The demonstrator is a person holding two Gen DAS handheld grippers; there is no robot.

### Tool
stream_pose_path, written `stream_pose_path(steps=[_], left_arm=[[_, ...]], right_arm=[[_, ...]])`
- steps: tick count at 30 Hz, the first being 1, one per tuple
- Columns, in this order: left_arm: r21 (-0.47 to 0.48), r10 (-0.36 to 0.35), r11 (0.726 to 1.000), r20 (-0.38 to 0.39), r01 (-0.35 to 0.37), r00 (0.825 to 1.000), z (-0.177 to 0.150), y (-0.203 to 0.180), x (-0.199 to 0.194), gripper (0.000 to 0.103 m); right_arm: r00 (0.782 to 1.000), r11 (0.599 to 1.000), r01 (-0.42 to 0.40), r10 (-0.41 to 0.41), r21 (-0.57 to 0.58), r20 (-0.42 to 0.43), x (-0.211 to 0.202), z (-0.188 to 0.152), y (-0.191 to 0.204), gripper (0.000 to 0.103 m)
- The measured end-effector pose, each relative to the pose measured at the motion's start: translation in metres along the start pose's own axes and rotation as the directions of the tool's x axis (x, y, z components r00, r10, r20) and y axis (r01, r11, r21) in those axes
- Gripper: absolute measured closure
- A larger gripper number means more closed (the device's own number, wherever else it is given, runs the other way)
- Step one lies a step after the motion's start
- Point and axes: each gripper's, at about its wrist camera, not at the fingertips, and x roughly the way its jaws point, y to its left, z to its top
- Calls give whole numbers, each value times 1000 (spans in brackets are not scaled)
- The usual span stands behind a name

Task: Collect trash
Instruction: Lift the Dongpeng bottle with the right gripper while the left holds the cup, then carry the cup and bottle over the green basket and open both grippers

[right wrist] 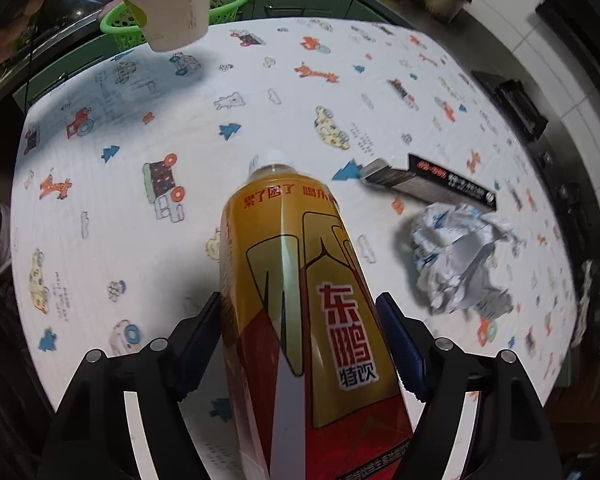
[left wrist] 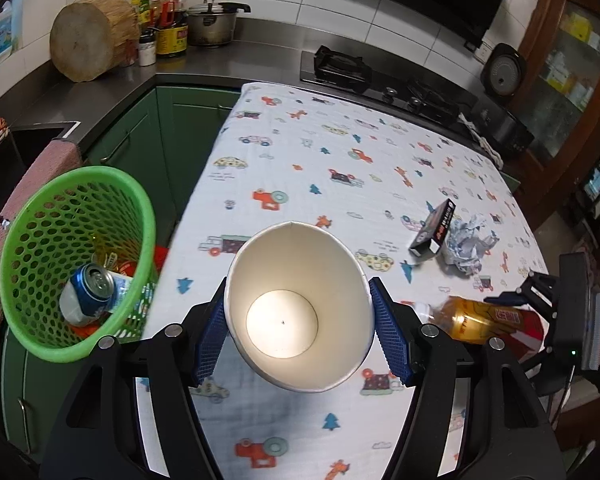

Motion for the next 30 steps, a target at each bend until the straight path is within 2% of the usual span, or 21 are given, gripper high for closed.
stream_pose_path(steps=[7,9,10,18,24,30], left_arm=[[0,-8,1000,5,8,1000,-1,10,-4,38],[-3,-6,1000,9,6,1000,-1,14,-6,38],[-5,-3,1000,11,3,1000,-1,16,-7,37],[-53,35,998,35,-33,999,4,51,-18,37],[-109,107,989,46,-101,993,12,98,-23,38],[-177,193,967,41,-183,980,18,150,-20,37]], right_arm=[[1000,1000,2,-1,13,-14,5,10,6,24],[1000,1000,4,-4,4,-26,8,13,9,30],[999,1000,-2,2,1,-33,10,14,10,37],[998,1000,21,-22,-8,-54,10,17,16,37],[1000,1000,21,-22,15,16,-11,34,20,38],[993,999,-2,-3,38,121,-30,72,29,38]])
